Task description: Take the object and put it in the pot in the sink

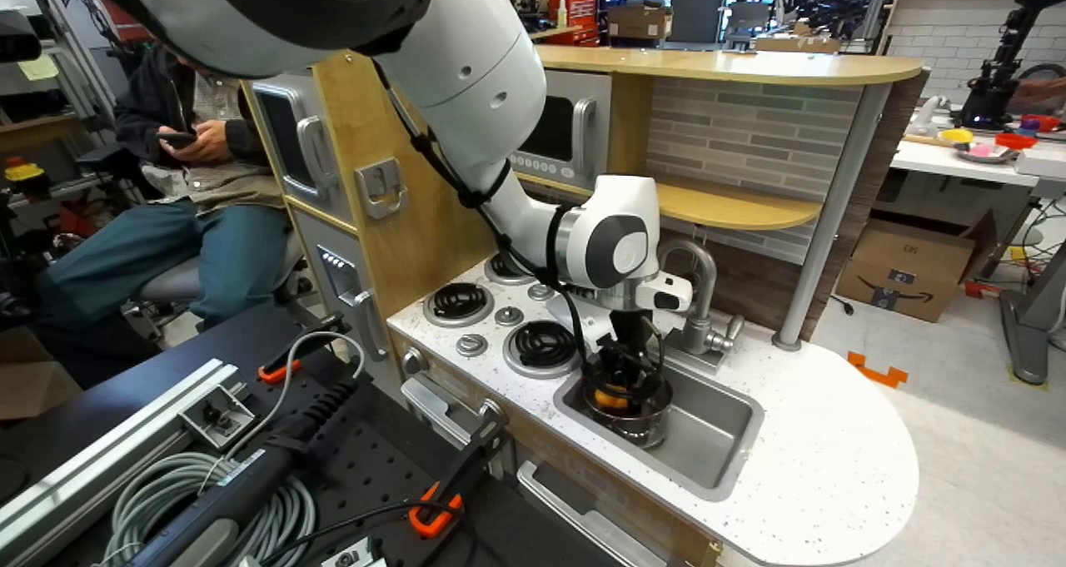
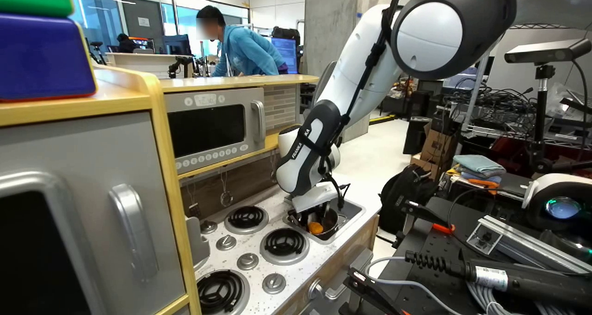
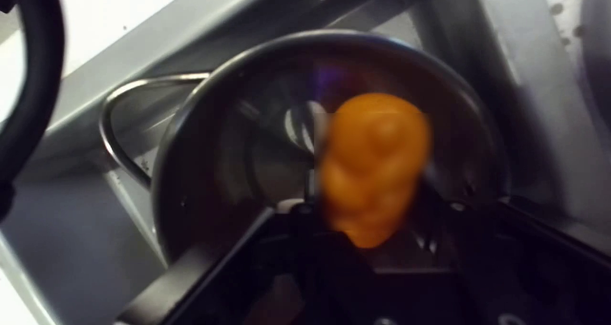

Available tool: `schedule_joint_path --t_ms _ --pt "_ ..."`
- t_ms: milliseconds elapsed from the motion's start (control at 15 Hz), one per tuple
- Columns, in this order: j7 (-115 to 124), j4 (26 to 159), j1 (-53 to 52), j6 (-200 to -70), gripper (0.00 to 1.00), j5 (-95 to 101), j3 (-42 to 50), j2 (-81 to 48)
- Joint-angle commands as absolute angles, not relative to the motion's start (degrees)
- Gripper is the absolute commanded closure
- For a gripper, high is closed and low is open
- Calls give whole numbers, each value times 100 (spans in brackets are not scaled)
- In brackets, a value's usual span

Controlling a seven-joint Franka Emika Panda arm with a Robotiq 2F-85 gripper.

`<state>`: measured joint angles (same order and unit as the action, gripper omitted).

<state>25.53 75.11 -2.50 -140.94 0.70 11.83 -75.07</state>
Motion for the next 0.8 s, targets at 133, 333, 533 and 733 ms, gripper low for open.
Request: schedule_joint_path --t_ms 133,333,533,733 --pt "2427 7475 -280 -14089 10 22 1100 -7519" --pt "2062 8362 -304 -14785 0 96 1017 -6921" --pt "1660 9155 -239 -15515 1 70 924 -6412" --pt "1270 9765 -137 -16133 0 -22 711 -5946"
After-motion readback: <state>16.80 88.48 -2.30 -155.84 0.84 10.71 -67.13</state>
